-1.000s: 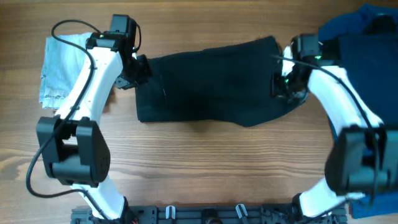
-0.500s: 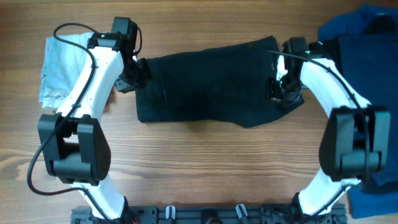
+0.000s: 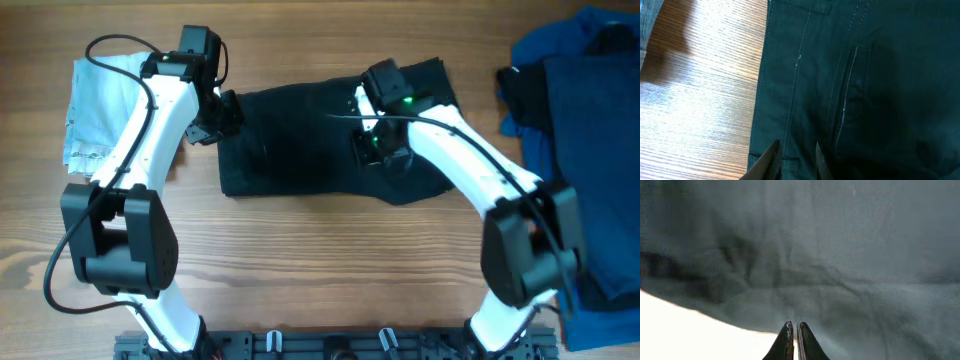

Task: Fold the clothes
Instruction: 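Press the folded shorts flat with both grippers, right moving to center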

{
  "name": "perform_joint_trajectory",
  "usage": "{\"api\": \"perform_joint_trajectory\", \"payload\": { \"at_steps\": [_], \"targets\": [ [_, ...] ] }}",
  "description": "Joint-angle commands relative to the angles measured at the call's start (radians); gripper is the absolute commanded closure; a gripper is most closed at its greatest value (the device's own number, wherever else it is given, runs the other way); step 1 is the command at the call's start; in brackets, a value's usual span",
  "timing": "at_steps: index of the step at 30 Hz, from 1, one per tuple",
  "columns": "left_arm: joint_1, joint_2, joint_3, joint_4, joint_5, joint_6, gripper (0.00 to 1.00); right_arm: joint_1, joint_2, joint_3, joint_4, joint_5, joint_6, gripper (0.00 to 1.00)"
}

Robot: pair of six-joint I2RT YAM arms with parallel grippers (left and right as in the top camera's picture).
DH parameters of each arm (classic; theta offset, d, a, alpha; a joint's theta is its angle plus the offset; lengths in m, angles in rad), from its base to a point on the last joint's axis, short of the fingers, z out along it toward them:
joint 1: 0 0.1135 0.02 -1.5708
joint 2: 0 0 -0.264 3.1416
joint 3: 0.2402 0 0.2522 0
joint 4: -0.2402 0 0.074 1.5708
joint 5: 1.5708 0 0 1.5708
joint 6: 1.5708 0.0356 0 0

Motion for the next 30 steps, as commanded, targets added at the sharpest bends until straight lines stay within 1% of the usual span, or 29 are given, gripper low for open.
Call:
{"api": "perform_joint_trajectory", "payload": {
  "at_steps": [1,2,4,7,8,9,10,12,14,15,17,20,21,24,26,30],
  "targets": [
    [0.001,0.011,-0.003,0.009,0.001,-0.002,0.77,0.003,0.127,-0.017,0.015,0.035,0.011,0.96],
    [0.001,0.011,-0.003,0.01,0.001,-0.002,0.78,0.003,0.161,-0.017,0.017,0.035,0.011,0.96],
    [0.001,0.011,-0.004,0.007,0.001,-0.002,0.74,0.003,0.216,-0.017,0.026,0.035,0.011,0.96],
    [0.002,0.011,-0.004,-0.034,-0.041,-0.003,0.69,0.003,0.23,-0.016,0.029,0.035,0.01,0.96],
    [0.01,0.015,-0.004,-0.068,-0.063,-0.033,0.63,0.003,0.217,-0.016,0.027,0.023,0.011,0.96],
    [0.018,0.019,-0.004,-0.079,-0.063,-0.053,0.6,0.003,0.211,-0.016,0.029,0.007,0.01,0.96],
    [0.027,0.024,-0.005,-0.084,-0.06,-0.063,0.59,0.003,0.208,-0.016,0.03,-0.001,0.009,0.96],
    [0.051,0.041,-0.005,-0.079,-0.019,-0.077,0.53,0.003,0.206,-0.016,0.032,-0.014,0.003,0.96],
    [0.072,0.076,-0.005,-0.068,0.068,-0.072,0.46,0.003,0.206,-0.016,0.027,-0.016,0.003,0.96],
    [0.076,0.098,-0.005,-0.063,0.092,-0.049,0.42,0.003,0.206,-0.016,0.026,-0.022,0.003,0.96],
    [0.074,0.13,-0.005,-0.054,0.101,-0.024,0.38,0.003,0.206,-0.016,0.03,-0.036,0.004,0.96],
    [0.06,0.19,-0.005,-0.028,0.121,0.033,0.36,0.003,0.206,-0.016,0.032,-0.037,0.003,0.96],
    [0.057,0.212,-0.005,-0.019,0.121,0.032,0.34,0.003,0.206,-0.016,0.032,-0.037,0.003,0.96],
    [0.058,0.252,-0.005,-0.005,0.106,0.032,0.34,0.003,0.206,-0.016,0.032,-0.037,0.004,0.96],
    [0.057,0.272,-0.005,-0.001,0.047,0.032,0.34,0.003,0.206,-0.016,0.031,-0.037,0.003,0.96],
    [0.055,0.284,-0.037,0.041,0.047,0.036,0.34,0.003,0.206,-0.016,0.034,-0.037,0.004,0.96]
  ]
}}
